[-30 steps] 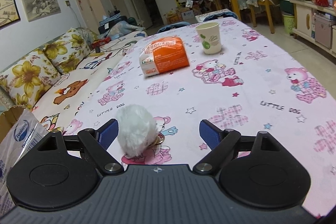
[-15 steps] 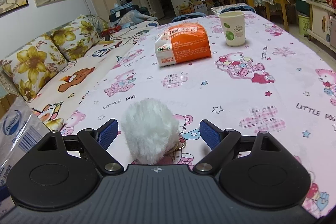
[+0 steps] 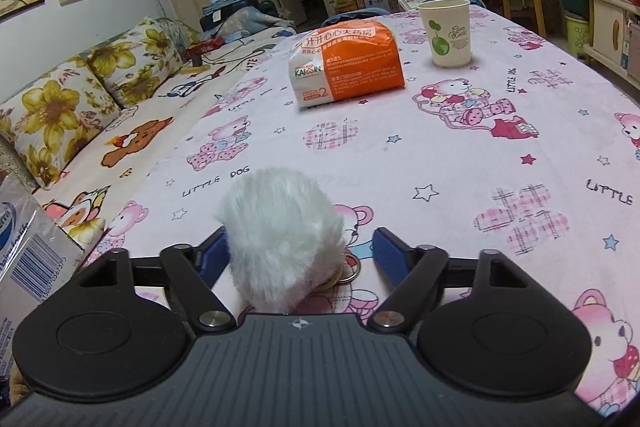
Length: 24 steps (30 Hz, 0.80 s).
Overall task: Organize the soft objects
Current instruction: 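Grasp the brown fuzzy sock with left tool while right tool grasps white fluffy pompom ball, then carry the brown sock and white pompom into the box and open both tools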
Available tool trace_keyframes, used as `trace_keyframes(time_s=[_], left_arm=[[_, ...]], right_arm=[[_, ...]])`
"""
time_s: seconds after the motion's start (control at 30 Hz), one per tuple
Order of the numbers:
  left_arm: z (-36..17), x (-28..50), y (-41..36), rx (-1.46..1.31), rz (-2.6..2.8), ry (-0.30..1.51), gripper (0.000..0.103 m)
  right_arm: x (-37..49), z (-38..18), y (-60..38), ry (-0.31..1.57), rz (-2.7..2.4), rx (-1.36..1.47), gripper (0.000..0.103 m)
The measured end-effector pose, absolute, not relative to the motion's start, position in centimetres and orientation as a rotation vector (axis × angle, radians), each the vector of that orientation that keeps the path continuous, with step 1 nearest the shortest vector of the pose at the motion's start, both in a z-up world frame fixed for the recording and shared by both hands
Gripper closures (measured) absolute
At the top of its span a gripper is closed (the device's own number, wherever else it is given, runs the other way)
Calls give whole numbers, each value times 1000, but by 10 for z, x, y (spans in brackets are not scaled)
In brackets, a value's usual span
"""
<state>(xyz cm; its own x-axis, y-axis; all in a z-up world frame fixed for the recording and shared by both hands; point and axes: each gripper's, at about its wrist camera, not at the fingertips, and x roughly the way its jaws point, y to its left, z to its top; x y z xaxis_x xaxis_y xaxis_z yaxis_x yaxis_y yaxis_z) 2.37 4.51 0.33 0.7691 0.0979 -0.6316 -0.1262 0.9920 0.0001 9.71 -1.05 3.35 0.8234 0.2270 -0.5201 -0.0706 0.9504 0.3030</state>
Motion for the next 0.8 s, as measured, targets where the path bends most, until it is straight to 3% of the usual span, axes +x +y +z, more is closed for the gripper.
trace_keyframes(time_s=[0.07,0.27,0.8], left_arm=[[3,24,46,-51,117,681,50],[7,23,47,-59,96,670,62],[30,9,47,-60,19,552,67]], right_arm=[[96,34,-8,578,165,261,36],[95,36,-6,562,158,232,47],[73,46,-24,543,103,251,49]])
